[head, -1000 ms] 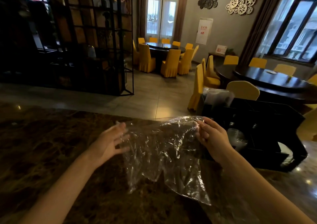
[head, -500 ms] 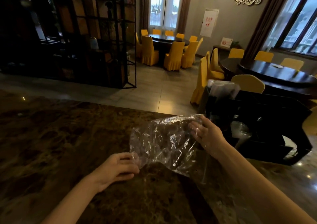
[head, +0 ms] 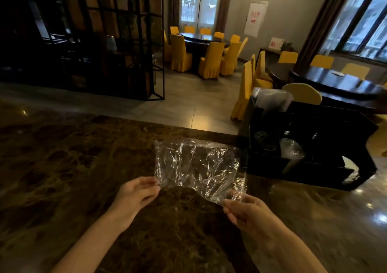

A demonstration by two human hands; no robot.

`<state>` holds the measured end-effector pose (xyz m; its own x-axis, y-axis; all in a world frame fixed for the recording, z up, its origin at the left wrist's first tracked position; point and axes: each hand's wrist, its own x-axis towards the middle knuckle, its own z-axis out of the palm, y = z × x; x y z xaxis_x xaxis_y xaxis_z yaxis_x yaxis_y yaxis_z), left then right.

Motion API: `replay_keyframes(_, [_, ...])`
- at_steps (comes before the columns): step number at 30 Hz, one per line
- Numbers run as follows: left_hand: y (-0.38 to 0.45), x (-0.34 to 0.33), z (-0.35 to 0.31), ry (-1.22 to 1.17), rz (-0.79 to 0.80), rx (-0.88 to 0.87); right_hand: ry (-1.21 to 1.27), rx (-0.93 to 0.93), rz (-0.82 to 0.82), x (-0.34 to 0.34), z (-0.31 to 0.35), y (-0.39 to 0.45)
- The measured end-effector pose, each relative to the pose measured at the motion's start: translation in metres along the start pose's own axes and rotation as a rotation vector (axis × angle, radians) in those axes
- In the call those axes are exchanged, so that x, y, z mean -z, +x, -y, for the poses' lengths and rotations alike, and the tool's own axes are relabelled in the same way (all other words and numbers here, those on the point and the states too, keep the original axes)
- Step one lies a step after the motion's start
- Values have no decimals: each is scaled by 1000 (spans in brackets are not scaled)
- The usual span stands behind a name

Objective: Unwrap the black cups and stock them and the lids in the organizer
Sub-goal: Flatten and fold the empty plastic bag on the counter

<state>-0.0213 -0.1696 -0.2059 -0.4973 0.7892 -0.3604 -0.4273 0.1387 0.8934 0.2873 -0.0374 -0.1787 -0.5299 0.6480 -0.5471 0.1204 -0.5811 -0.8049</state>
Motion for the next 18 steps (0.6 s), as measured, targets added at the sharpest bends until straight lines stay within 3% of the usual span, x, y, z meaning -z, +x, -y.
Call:
replay_keyframes(4, [-1, 8, -1, -221, -35, 97, 22, 66, -52, 6, -13, -2])
replay_keyframes(10, [-5, 46, -5, -473, -227, 155, 55, 127, -228, 30, -31, -4])
replay_keyframes(14, [-19, 62, 0, -475, -267, 184, 112, 105, -274, 39, -35, -1])
replay_keyframes(18, [-34, 62, 6, -389, -170, 200, 192, 75, -286, 37, -36, 18])
